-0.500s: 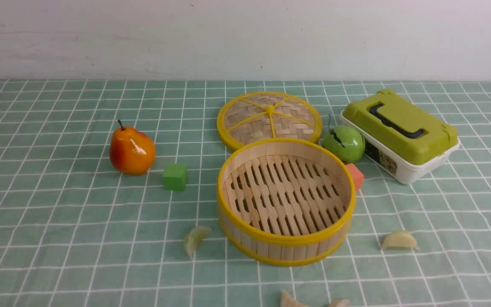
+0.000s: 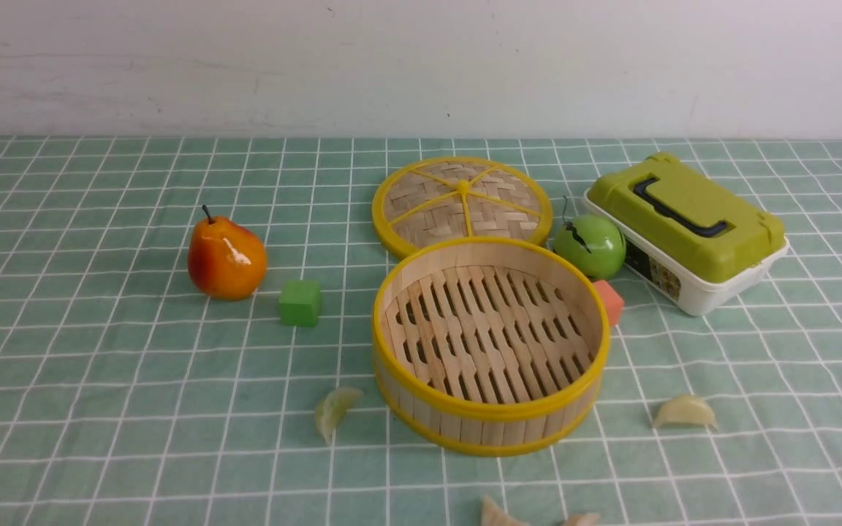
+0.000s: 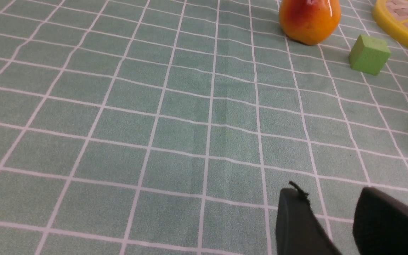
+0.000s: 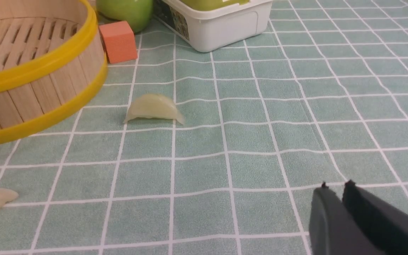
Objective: Put the dumplings into the steamer on the table with the blue tablecloth.
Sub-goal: 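Reach for and grasp a dumpling on the table with the left gripper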
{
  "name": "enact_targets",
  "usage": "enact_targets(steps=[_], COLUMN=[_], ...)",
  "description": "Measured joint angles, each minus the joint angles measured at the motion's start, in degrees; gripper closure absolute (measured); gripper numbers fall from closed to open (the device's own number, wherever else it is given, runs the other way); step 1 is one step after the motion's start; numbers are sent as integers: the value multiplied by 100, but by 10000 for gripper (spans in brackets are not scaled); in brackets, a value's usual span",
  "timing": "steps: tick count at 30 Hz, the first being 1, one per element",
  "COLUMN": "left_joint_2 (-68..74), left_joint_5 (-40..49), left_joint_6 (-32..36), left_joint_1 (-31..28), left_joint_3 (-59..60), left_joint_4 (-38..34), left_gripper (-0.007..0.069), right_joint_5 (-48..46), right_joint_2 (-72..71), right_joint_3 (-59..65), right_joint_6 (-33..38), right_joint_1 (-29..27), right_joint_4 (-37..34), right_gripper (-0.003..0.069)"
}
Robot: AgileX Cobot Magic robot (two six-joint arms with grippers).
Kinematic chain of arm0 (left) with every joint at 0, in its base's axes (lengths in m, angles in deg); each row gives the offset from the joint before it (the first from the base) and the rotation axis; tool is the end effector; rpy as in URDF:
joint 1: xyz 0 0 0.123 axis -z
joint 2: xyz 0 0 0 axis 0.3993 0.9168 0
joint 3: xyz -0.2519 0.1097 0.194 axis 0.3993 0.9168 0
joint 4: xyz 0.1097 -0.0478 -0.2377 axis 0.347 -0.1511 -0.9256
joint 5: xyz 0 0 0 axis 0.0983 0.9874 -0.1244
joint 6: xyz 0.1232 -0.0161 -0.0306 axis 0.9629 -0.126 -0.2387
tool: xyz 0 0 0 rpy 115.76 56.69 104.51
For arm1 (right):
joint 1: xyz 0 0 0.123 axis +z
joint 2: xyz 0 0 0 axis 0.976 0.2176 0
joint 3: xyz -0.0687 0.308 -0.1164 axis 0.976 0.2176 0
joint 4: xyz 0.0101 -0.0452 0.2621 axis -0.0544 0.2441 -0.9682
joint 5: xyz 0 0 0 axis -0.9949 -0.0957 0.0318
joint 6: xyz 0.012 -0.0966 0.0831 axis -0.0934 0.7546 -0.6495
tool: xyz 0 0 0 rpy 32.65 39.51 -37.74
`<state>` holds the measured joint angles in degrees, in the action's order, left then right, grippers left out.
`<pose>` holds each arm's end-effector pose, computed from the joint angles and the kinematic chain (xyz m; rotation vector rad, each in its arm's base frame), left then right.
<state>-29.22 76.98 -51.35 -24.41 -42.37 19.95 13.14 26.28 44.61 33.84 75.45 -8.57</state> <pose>0.0504 0.0014 0.1567 -0.2262 1.8769 -0.1359 0.0505 -0.0006 0.1622 0.0745 1.8717 0.0192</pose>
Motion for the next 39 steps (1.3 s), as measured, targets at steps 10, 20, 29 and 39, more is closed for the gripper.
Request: enact_targets(steps=[10, 20, 29, 39], left_joint_2=[0, 0, 0, 0], left_joint_5=[0, 0, 0, -536], left_joint_6=[0, 0, 0, -1037], left_joint_1=[0, 0, 0, 0], left_joint_3=[0, 0, 0, 0], left_joint_4=[0, 0, 0, -1450], left_gripper=[387, 387, 387, 387], right_joint_5=[0, 0, 0, 0], right_joint_2=[0, 0, 0, 0], right_joint_3=[0, 0, 0, 0], right_joint_6=[-5, -5, -5, -5], right_joint_1=[0, 0, 0, 0], right_joint_4=[70, 65, 22, -579], right_gripper=[575, 564, 555, 544])
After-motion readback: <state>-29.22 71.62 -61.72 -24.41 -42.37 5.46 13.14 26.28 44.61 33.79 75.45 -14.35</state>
